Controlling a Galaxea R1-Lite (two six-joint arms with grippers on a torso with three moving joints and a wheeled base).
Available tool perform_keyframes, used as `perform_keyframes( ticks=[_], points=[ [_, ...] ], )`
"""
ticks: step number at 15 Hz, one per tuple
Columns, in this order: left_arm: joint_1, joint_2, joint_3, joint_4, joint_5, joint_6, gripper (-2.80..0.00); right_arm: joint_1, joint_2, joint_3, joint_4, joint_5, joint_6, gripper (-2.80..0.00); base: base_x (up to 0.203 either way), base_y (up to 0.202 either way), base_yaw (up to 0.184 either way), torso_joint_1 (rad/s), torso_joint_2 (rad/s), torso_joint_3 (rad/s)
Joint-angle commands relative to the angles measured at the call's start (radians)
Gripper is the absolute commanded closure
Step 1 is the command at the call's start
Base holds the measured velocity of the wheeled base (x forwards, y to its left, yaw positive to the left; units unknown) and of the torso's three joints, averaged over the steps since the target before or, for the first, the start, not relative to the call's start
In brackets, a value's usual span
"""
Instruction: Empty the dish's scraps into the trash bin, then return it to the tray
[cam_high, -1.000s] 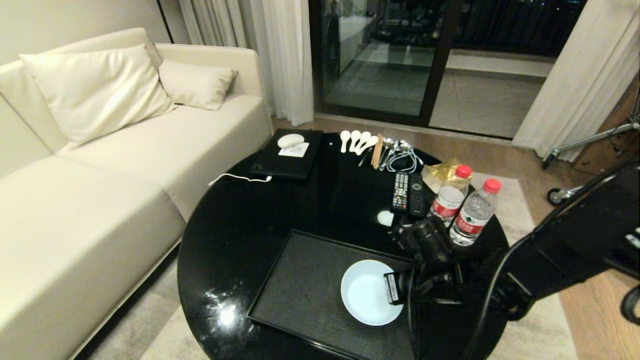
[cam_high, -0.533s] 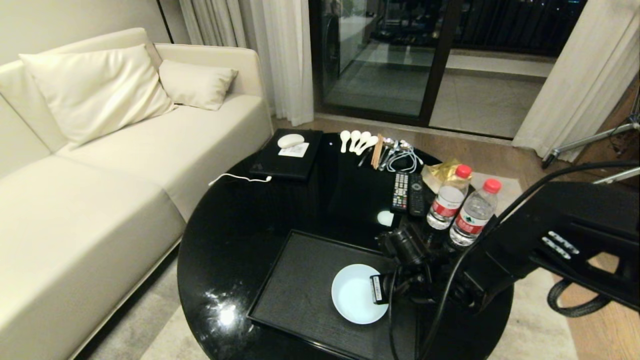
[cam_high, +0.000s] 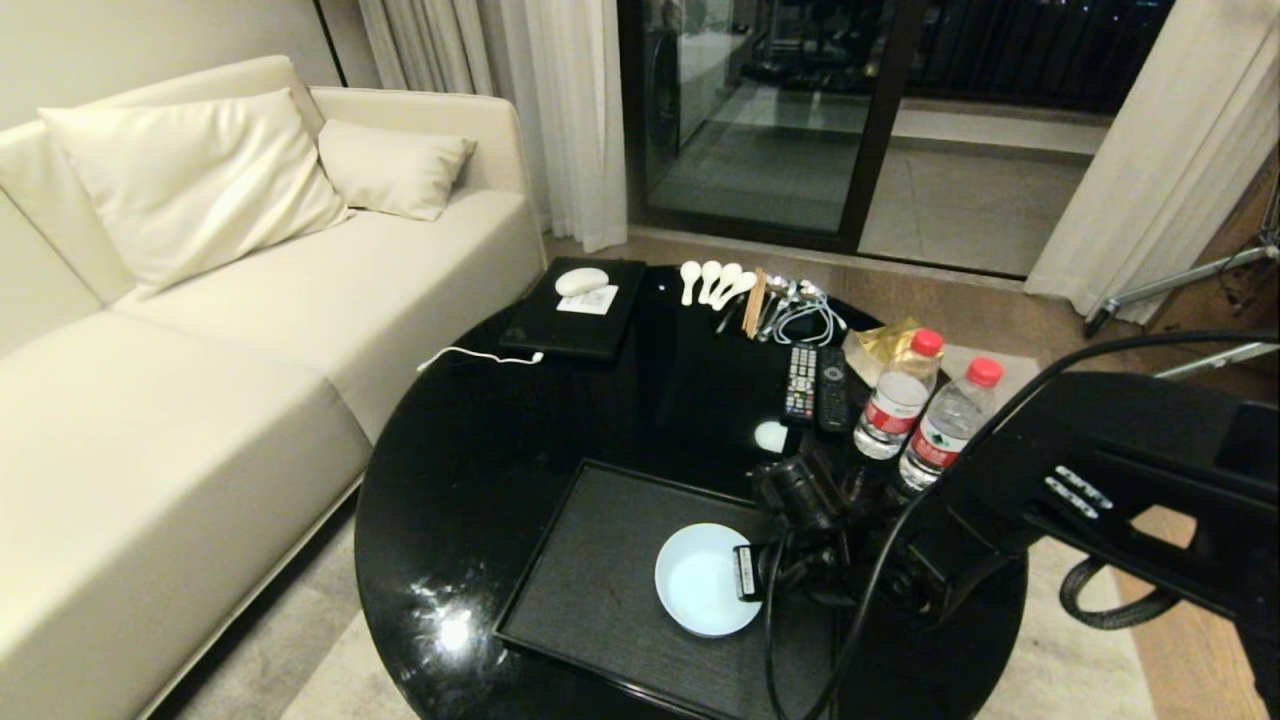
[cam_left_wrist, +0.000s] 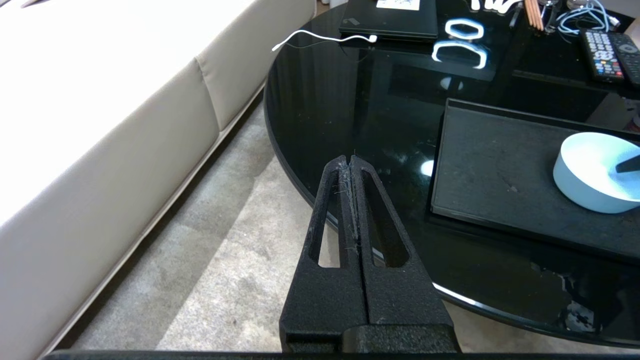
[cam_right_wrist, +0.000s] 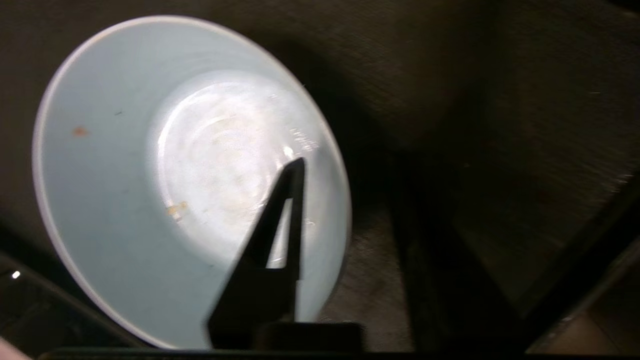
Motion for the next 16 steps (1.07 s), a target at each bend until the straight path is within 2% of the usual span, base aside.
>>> perform_keyframes(
  ticks=[1,8,10,12,14,15,16],
  points=[
    [0.0,0.0,0.0,0.0,0.0,-0.001,0.0,-0.001,-0.004,0.0,-0.003,-0.02,0.003,-2.8,0.0,0.0,0.0,0.0,0.0,0.0],
    [0.0,0.0,0.0,0.0,0.0,-0.001,0.0,0.0,-0.18,0.01,-0.017,-0.032,-0.012,-2.8,0.0,0.0,0.0,0.0,0.0,0.0],
    [0.0,0.0,0.0,0.0,0.0,-0.001,0.0,0.0,-0.286,0.059,-0.015,-0.046,-0.059,-2.8,0.0,0.0,0.0,0.0,0.0,0.0],
    [0.0,0.0,0.0,0.0,0.0,-0.001,0.0,0.0,-0.393,0.122,-0.02,-0.083,-0.1,-2.8,0.0,0.0,0.0,0.0,0.0,0.0],
    [0.0,0.0,0.0,0.0,0.0,-0.001,0.0,-0.002,-0.464,0.187,-0.026,-0.161,-0.115,-2.8,0.0,0.0,0.0,0.0,0.0,0.0],
    [0.0,0.0,0.0,0.0,0.0,-0.001,0.0,-0.002,-0.491,0.215,-0.043,-0.193,-0.117,0.0,0.0,0.0,0.0,0.0,0.0,0.0],
    [0.0,0.0,0.0,0.0,0.0,-0.001,0.0,-0.002,-0.516,0.243,-0.068,-0.208,-0.118,0.0,0.0,0.0,0.0,0.0,0.0,0.0]
  ],
)
